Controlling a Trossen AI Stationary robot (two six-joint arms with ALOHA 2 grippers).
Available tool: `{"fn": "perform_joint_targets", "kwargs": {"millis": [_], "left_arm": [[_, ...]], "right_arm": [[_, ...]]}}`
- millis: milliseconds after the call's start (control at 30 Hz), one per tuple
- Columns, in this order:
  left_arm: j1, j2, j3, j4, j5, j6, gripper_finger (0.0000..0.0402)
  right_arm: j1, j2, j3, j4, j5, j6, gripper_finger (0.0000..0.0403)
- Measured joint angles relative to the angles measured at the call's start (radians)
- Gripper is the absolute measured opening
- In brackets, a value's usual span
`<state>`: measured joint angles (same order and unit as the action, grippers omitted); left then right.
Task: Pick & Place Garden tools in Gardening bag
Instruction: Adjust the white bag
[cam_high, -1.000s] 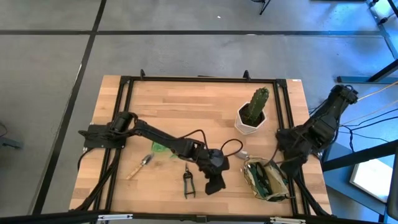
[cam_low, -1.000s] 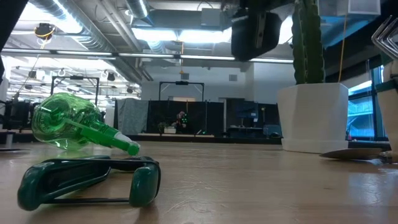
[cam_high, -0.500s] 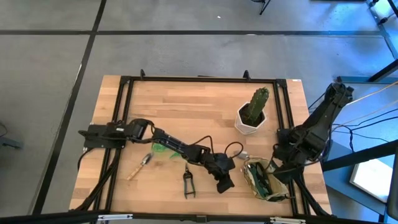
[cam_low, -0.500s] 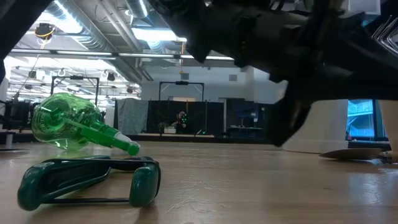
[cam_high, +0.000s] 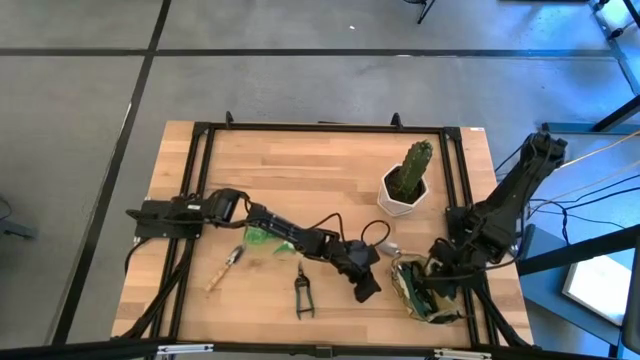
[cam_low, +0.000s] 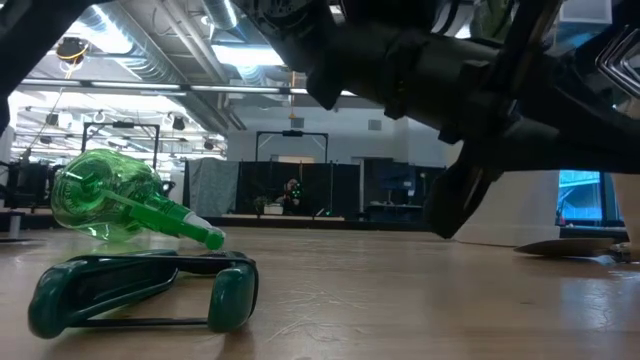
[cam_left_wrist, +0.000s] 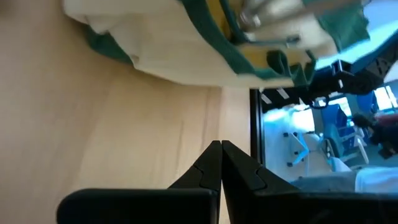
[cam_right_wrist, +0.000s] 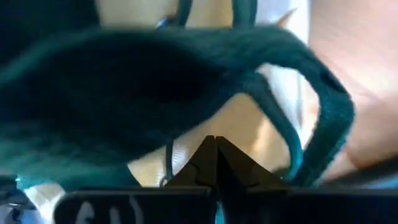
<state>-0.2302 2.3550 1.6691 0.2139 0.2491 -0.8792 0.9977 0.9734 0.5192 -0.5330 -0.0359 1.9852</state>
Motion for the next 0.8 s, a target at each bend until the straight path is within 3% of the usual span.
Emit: {"fn": "perform_joint_targets", "kwargs": {"millis": [600, 800], "left_arm": [[0.037, -0.001, 0.048, -0.019, 0.016, 0.010, 0.0001], [0.021, -0.001, 0.049, -0.063, 0.072, 0.008, 0.0001]], "right_arm": [[-0.036, 0.125, -0.014, 0.227, 0.085, -0.062, 0.0002], [-0.093, 0.193, -0.014, 0.337, 0.085, -0.137, 0.0002]]}}
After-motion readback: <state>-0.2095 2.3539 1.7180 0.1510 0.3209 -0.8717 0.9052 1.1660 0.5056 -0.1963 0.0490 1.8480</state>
